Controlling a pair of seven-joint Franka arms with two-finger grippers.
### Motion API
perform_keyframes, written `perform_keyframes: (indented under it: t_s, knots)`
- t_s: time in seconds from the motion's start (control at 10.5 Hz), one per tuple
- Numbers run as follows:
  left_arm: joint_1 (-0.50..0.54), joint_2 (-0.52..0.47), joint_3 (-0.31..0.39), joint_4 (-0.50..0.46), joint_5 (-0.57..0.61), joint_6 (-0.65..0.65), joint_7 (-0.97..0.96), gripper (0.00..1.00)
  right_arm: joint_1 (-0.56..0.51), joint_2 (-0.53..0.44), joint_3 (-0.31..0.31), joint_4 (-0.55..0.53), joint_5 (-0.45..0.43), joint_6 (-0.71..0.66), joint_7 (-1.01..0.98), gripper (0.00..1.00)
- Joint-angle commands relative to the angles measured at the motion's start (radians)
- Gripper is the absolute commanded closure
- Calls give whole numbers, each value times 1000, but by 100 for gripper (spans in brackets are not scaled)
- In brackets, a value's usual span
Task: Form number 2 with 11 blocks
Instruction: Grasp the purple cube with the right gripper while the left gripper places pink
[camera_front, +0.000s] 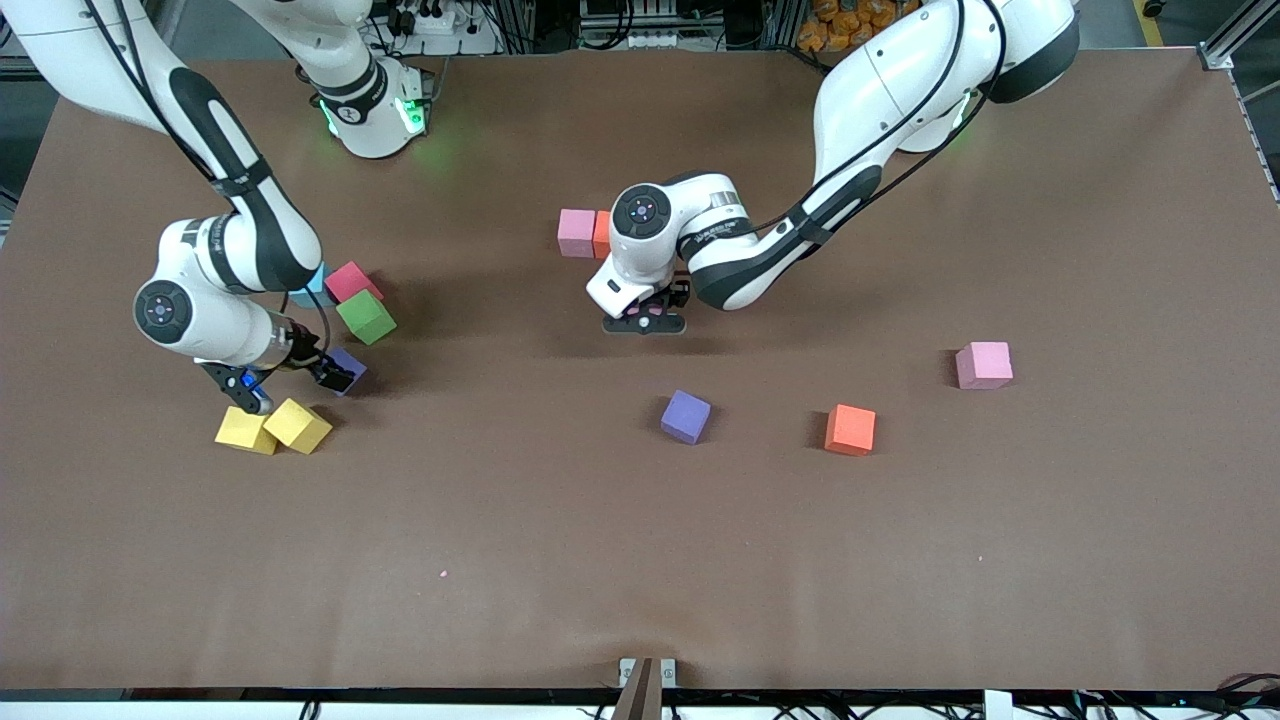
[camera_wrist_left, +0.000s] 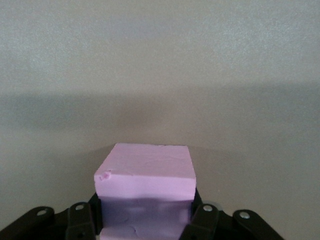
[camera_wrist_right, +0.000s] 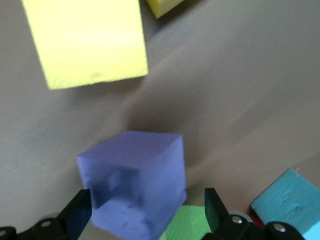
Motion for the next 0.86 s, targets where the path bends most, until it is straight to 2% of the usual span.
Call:
perform_keyframes:
  t_s: [0.0,0.57,0.76]
  knots:
    - [-13,-5,7,-19,-1,-16,8,94,-16,-8,37,11,8,-32,32,0]
    - [-23,-5,7,-30,-1,-39,0,93,-39,0,34,9,-1,-3,12,0]
    - [-23,-5,7,-35,-1,-39,-1,87,-50,-2,34,-2,-1,21,10,0]
